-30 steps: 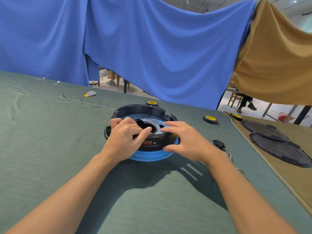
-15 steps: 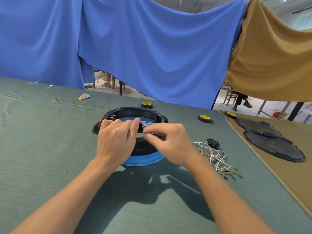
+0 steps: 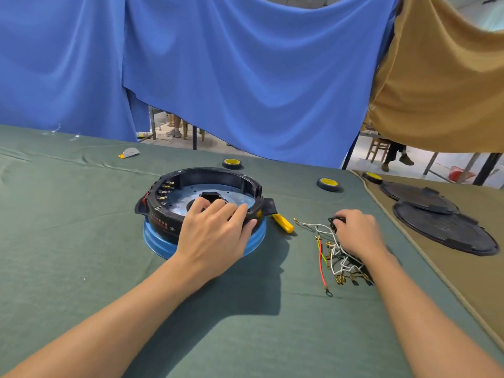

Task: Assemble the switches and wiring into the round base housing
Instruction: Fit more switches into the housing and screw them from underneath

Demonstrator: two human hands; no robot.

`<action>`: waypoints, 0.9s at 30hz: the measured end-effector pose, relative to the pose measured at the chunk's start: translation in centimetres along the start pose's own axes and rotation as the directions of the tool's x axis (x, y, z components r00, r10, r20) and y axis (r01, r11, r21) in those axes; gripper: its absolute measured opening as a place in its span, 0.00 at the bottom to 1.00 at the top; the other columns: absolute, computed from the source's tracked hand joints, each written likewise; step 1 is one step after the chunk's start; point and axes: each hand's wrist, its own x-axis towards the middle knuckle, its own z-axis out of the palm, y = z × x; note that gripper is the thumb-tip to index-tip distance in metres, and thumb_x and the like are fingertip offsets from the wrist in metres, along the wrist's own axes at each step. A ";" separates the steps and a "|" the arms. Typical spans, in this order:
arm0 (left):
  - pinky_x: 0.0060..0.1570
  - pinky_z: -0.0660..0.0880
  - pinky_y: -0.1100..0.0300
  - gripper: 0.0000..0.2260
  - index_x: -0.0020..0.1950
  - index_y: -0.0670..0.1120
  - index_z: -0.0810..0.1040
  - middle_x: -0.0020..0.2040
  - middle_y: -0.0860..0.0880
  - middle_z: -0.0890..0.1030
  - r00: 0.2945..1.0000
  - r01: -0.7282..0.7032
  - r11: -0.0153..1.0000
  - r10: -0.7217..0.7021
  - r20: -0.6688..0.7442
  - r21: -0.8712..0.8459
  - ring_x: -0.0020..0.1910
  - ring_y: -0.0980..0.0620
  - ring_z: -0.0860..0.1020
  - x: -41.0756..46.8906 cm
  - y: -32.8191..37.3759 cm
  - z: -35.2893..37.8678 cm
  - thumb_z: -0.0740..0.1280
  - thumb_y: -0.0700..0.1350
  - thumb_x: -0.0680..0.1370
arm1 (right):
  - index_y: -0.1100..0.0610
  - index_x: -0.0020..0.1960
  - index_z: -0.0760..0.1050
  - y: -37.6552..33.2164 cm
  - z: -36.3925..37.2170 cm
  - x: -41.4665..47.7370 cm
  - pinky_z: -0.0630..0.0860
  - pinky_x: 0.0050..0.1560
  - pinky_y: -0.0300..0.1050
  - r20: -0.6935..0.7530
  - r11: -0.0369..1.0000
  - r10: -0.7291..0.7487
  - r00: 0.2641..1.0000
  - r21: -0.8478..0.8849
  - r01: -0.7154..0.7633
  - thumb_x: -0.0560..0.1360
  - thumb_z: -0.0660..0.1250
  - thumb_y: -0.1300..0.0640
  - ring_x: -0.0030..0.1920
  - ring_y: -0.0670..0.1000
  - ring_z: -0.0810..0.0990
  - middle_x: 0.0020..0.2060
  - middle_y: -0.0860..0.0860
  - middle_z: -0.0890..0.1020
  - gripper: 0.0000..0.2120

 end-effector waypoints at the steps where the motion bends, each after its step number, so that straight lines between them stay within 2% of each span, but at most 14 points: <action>1: 0.37 0.72 0.52 0.13 0.42 0.44 0.82 0.31 0.50 0.78 1.000 0.007 1.000 -0.007 0.012 0.009 0.33 0.45 0.77 0.2 0.0 0.0 0.64 0.51 0.79 | 0.53 0.59 0.80 -0.2 0.0 0.0 0.75 0.54 0.51 -0.014 1.000 -0.016 1.000 0.016 0.016 0.79 0.62 0.54 0.57 0.60 0.78 0.54 0.56 0.83 0.12; 3: 0.37 0.70 0.52 0.15 0.36 0.45 0.79 0.29 0.49 0.77 0.999 0.021 0.999 -0.022 0.037 0.026 0.30 0.45 0.75 0.9 0.3 -0.1 0.63 0.50 0.79 | 0.52 0.56 0.81 -0.6 -0.3 -0.1 0.76 0.56 0.50 -0.024 0.998 -0.052 0.998 0.045 0.053 0.77 0.67 0.54 0.56 0.58 0.78 0.53 0.54 0.84 0.09; 6: 0.36 0.69 0.54 0.16 0.31 0.46 0.74 0.26 0.50 0.75 0.997 0.058 0.998 -0.059 0.054 0.023 0.28 0.45 0.75 2.6 1.4 0.1 0.67 0.50 0.77 | 0.52 0.54 0.81 -0.9 -0.6 -0.6 0.74 0.53 0.46 -0.053 0.991 -0.101 0.993 0.084 0.105 0.75 0.70 0.56 0.54 0.55 0.79 0.52 0.52 0.83 0.08; 9: 0.34 0.68 0.55 0.16 0.30 0.46 0.74 0.26 0.49 0.76 0.993 0.081 0.997 -0.081 0.085 0.009 0.27 0.45 0.76 3.2 2.6 0.6 0.69 0.49 0.76 | 0.55 0.59 0.79 -1.5 -1.2 -1.1 0.70 0.54 0.41 -0.182 0.953 -0.159 0.970 0.227 0.199 0.74 0.72 0.58 0.52 0.52 0.78 0.52 0.52 0.81 0.14; 12: 0.29 0.66 0.58 0.16 0.28 0.47 0.73 0.23 0.50 0.73 1.000 0.028 0.997 -0.028 -0.001 0.074 0.23 0.47 0.74 2.6 2.2 1.2 0.70 0.46 0.76 | 0.56 0.65 0.76 -2.3 -2.2 -2.0 0.69 0.59 0.41 -0.248 0.879 -0.212 0.945 0.374 0.295 0.74 0.72 0.59 0.53 0.49 0.79 0.53 0.51 0.82 0.20; 16: 0.28 0.67 0.57 0.17 0.29 0.47 0.73 0.24 0.51 0.73 0.989 -0.060 0.998 0.062 -0.137 0.020 0.24 0.48 0.73 1.6 0.4 1.5 0.67 0.45 0.78 | 0.54 0.64 0.76 -3.9 -2.6 -3.5 0.70 0.64 0.43 -0.232 0.807 -0.368 0.900 0.401 0.433 0.74 0.71 0.62 0.56 0.50 0.79 0.53 0.50 0.83 0.19; 19: 0.27 0.69 0.55 0.14 0.32 0.47 0.79 0.26 0.53 0.77 0.974 -0.109 0.991 0.092 -0.208 -0.073 0.25 0.49 0.74 0.7 -1.1 1.5 0.67 0.45 0.78 | 0.52 0.63 0.77 -5.1 -2.5 -4.5 0.61 0.56 0.25 -0.235 0.764 -0.474 0.848 0.368 0.529 0.73 0.71 0.64 0.55 0.45 0.71 0.51 0.46 0.81 0.20; 20: 0.27 0.70 0.55 0.13 0.34 0.46 0.81 0.28 0.53 0.79 0.969 -0.123 0.987 0.096 -0.229 -0.108 0.25 0.49 0.75 0.4 -1.6 1.5 0.67 0.45 0.78 | 0.52 0.62 0.78 -5.3 -2.5 -4.7 0.61 0.54 0.23 -0.241 0.752 -0.496 0.834 0.361 0.551 0.72 0.72 0.64 0.53 0.43 0.69 0.51 0.46 0.81 0.20; 22: 0.27 0.71 0.54 0.10 0.38 0.45 0.83 0.31 0.53 0.81 0.961 -0.138 0.979 0.096 -0.258 -0.152 0.25 0.50 0.76 -0.2 -2.1 1.4 0.68 0.45 0.78 | 0.52 0.61 0.79 -5.8 -2.5 -5.1 0.65 0.52 0.26 -0.259 0.729 -0.518 0.815 0.366 0.579 0.71 0.72 0.65 0.50 0.45 0.71 0.49 0.47 0.82 0.20; 24: 0.27 0.72 0.54 0.08 0.41 0.45 0.85 0.33 0.53 0.83 0.959 -0.122 0.976 0.069 -0.276 -0.178 0.26 0.50 0.77 -0.5 -2.2 1.3 0.69 0.44 0.78 | 0.52 0.60 0.79 -6.4 -2.6 -5.5 0.72 0.53 0.35 -0.267 0.708 -0.523 0.810 0.393 0.587 0.70 0.72 0.66 0.47 0.48 0.76 0.48 0.47 0.83 0.20; 27: 0.27 0.73 0.55 0.08 0.41 0.45 0.85 0.33 0.53 0.83 0.960 -0.088 0.974 0.027 -0.277 -0.208 0.27 0.50 0.78 -0.7 -1.9 1.2 0.69 0.44 0.78 | 0.55 0.60 0.79 -7.0 -2.7 -6.1 0.76 0.56 0.46 -0.272 0.682 -0.552 0.789 0.398 0.614 0.70 0.71 0.68 0.49 0.50 0.79 0.49 0.49 0.82 0.20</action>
